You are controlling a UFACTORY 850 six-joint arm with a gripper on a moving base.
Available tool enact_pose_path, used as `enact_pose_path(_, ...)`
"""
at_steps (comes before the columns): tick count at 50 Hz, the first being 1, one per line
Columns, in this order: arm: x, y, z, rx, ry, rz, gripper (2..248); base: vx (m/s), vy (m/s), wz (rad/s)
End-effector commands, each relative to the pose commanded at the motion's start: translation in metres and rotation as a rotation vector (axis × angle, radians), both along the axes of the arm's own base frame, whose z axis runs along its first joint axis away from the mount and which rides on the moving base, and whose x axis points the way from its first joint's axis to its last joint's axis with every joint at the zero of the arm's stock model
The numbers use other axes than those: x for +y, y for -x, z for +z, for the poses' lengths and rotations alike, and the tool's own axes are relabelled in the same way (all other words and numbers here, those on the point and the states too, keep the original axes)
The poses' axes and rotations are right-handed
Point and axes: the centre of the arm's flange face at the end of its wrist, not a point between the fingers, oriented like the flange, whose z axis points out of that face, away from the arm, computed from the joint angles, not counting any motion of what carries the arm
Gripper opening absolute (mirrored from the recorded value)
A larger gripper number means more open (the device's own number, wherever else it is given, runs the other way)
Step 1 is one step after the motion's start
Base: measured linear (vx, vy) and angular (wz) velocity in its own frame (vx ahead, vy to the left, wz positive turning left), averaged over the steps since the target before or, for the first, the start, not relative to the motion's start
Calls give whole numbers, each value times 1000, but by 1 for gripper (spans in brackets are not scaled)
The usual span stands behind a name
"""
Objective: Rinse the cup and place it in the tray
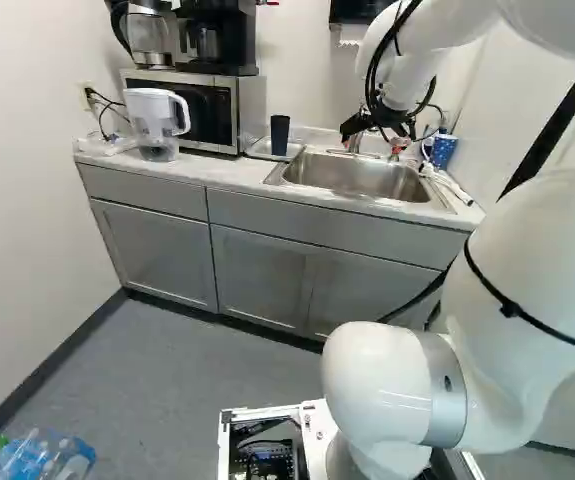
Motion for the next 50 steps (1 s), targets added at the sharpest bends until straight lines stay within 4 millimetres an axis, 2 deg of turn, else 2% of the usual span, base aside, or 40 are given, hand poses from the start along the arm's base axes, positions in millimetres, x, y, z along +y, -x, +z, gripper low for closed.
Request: enact_pose_path(50,0,0,0,0,0,0,247,-66,0,5)
